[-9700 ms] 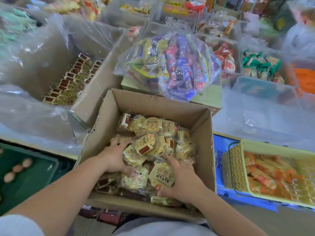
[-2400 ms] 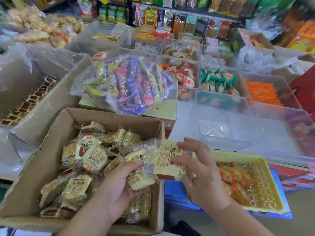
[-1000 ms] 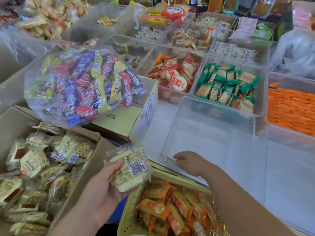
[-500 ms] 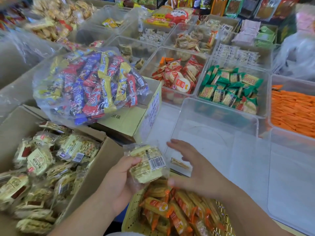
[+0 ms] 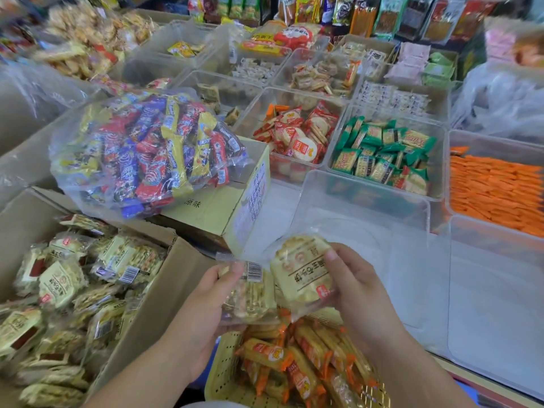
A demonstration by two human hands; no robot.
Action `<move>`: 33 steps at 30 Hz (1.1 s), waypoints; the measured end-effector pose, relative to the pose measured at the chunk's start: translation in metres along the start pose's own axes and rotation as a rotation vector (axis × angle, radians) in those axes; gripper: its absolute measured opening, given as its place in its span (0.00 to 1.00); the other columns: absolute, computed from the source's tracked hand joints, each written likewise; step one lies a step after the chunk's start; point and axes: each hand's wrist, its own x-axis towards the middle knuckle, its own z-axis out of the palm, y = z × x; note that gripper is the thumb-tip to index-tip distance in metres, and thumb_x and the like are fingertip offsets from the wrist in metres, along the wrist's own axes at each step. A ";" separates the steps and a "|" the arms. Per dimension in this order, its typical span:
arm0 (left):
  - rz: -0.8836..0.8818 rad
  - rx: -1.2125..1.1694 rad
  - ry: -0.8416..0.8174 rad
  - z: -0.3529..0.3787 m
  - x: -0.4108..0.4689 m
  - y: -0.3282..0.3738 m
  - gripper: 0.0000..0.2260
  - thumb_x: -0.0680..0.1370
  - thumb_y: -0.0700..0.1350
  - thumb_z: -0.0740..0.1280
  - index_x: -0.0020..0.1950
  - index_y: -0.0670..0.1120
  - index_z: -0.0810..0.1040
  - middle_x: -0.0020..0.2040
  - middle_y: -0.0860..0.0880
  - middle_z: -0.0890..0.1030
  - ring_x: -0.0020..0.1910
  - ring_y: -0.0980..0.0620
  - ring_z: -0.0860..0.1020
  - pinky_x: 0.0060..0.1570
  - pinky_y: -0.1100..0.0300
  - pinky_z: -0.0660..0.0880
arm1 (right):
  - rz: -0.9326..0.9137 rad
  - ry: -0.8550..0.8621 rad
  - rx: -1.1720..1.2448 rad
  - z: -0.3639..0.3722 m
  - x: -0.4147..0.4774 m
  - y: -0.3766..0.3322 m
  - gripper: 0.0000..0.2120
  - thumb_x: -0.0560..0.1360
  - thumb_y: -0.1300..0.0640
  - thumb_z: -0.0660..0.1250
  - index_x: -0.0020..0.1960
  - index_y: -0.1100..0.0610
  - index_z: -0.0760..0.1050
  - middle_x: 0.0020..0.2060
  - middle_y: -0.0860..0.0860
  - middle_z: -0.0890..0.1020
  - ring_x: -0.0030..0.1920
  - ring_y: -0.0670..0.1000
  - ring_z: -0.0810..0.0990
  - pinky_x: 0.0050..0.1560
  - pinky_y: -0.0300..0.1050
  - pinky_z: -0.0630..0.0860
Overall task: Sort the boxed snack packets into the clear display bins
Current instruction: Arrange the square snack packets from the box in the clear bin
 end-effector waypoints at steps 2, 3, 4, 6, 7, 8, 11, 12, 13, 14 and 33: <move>-0.002 -0.029 -0.114 -0.001 -0.001 0.000 0.30 0.58 0.68 0.81 0.57 0.59 0.83 0.59 0.47 0.86 0.55 0.40 0.85 0.54 0.44 0.81 | 0.088 -0.112 -0.018 0.001 -0.001 -0.003 0.15 0.78 0.44 0.68 0.59 0.53 0.78 0.48 0.63 0.85 0.42 0.68 0.85 0.39 0.66 0.83; -0.011 -0.044 -0.169 0.001 -0.002 -0.001 0.29 0.60 0.65 0.82 0.57 0.58 0.83 0.60 0.46 0.85 0.56 0.41 0.85 0.54 0.44 0.81 | 0.102 -0.129 -0.067 0.002 -0.003 -0.001 0.15 0.77 0.45 0.69 0.60 0.50 0.78 0.49 0.61 0.84 0.42 0.66 0.85 0.38 0.66 0.83; -0.022 -0.058 -0.203 0.003 -0.002 -0.002 0.26 0.63 0.61 0.82 0.58 0.57 0.83 0.60 0.46 0.85 0.57 0.40 0.85 0.52 0.45 0.82 | 0.108 -0.127 -0.117 0.003 -0.004 0.002 0.16 0.75 0.44 0.70 0.60 0.46 0.77 0.50 0.58 0.83 0.41 0.64 0.86 0.36 0.63 0.83; -0.029 -0.075 -0.199 0.008 -0.001 -0.004 0.20 0.67 0.53 0.81 0.57 0.56 0.84 0.59 0.44 0.86 0.56 0.39 0.85 0.47 0.48 0.83 | 0.085 -0.142 -0.209 0.002 -0.006 0.006 0.24 0.70 0.40 0.76 0.63 0.37 0.72 0.54 0.51 0.79 0.42 0.58 0.86 0.34 0.54 0.83; -0.026 -0.069 -0.169 0.010 0.001 -0.005 0.17 0.68 0.50 0.81 0.55 0.56 0.84 0.58 0.43 0.86 0.54 0.39 0.86 0.45 0.49 0.83 | 0.033 -0.183 -0.268 -0.001 -0.007 0.006 0.31 0.67 0.40 0.79 0.65 0.32 0.69 0.57 0.46 0.76 0.46 0.55 0.86 0.37 0.49 0.83; -0.027 -0.065 -0.131 0.011 0.002 -0.005 0.15 0.67 0.48 0.81 0.52 0.56 0.85 0.56 0.43 0.87 0.51 0.41 0.86 0.44 0.49 0.82 | -0.049 -0.240 -0.370 -0.005 -0.009 0.006 0.38 0.63 0.39 0.82 0.67 0.29 0.66 0.62 0.41 0.72 0.52 0.50 0.84 0.42 0.45 0.83; -0.047 -0.092 -0.063 0.007 0.008 -0.007 0.17 0.60 0.54 0.80 0.47 0.55 0.86 0.52 0.43 0.87 0.43 0.44 0.86 0.44 0.50 0.78 | -0.388 -0.426 -0.899 -0.014 -0.011 0.006 0.43 0.62 0.38 0.81 0.72 0.29 0.64 0.78 0.38 0.53 0.70 0.42 0.69 0.57 0.36 0.76; -0.058 -0.092 -0.062 0.006 0.009 -0.008 0.18 0.60 0.54 0.81 0.48 0.54 0.86 0.52 0.42 0.87 0.41 0.45 0.85 0.44 0.50 0.78 | -0.514 -0.438 -1.028 -0.016 -0.009 0.009 0.39 0.65 0.42 0.80 0.71 0.31 0.68 0.79 0.40 0.53 0.70 0.44 0.68 0.59 0.37 0.75; -0.065 -0.091 -0.078 0.005 0.010 -0.009 0.17 0.61 0.53 0.82 0.48 0.54 0.87 0.53 0.42 0.87 0.41 0.45 0.85 0.43 0.51 0.78 | -0.614 -0.423 -1.089 -0.017 -0.008 0.011 0.33 0.68 0.47 0.80 0.69 0.35 0.73 0.79 0.42 0.59 0.68 0.47 0.71 0.58 0.40 0.76; -0.078 -0.092 -0.093 0.005 0.010 -0.010 0.17 0.63 0.54 0.82 0.50 0.54 0.87 0.53 0.42 0.87 0.42 0.45 0.85 0.42 0.51 0.78 | -0.684 -0.397 -1.101 -0.019 -0.006 0.013 0.27 0.70 0.52 0.79 0.67 0.40 0.77 0.77 0.44 0.66 0.65 0.50 0.74 0.57 0.42 0.77; 0.000 -0.241 0.044 -0.006 0.011 -0.009 0.16 0.85 0.46 0.57 0.57 0.55 0.85 0.59 0.44 0.86 0.49 0.42 0.86 0.46 0.46 0.79 | 0.313 -0.422 -1.428 -0.051 0.128 0.098 0.20 0.86 0.47 0.51 0.71 0.55 0.71 0.67 0.56 0.77 0.66 0.58 0.74 0.64 0.49 0.71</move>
